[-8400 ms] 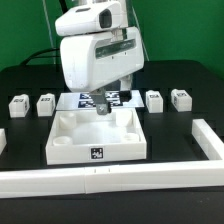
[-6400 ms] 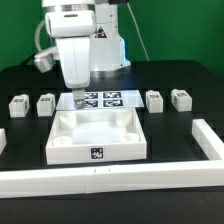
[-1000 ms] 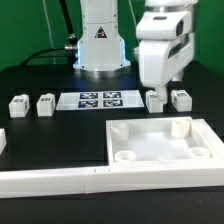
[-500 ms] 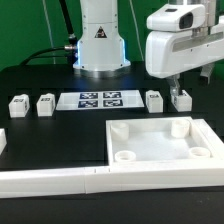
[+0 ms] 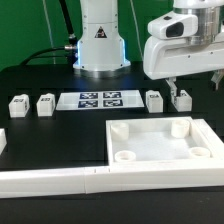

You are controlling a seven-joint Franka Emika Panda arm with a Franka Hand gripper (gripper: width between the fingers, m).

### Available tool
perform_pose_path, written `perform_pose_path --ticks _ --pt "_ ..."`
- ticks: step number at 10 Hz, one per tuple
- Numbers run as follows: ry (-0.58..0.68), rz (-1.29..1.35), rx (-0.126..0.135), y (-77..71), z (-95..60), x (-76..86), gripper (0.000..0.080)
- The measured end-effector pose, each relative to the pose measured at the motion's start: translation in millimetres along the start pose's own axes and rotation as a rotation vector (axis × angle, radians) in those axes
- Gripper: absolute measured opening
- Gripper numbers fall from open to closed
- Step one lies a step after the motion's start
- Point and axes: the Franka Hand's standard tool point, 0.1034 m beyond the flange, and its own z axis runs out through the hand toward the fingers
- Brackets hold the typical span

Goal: Assemble square table

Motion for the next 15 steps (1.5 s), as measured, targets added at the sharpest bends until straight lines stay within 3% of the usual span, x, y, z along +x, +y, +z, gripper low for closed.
perform_pose_path --ticks 4,6,8,10,13,15 --pt "-0.068 -0.016 -0.015 2.2 0.3 -4.8 0.0649" --pt "-0.237 0.005 -0.039 3.1 8.7 -21.0 0.0649" --pt "-0.342 0.007 -0.047 7.0 9.6 -17.6 0.0649" --pt "-0.482 0.002 -0.059 7.9 9.7 -24.3 0.0649" --pt "-0.670 0.005 -0.081 -4.5 6.3 -24.6 0.0649" --pt "-0.770 0.001 -0.087 -3.4 9.3 -25.8 0.0649"
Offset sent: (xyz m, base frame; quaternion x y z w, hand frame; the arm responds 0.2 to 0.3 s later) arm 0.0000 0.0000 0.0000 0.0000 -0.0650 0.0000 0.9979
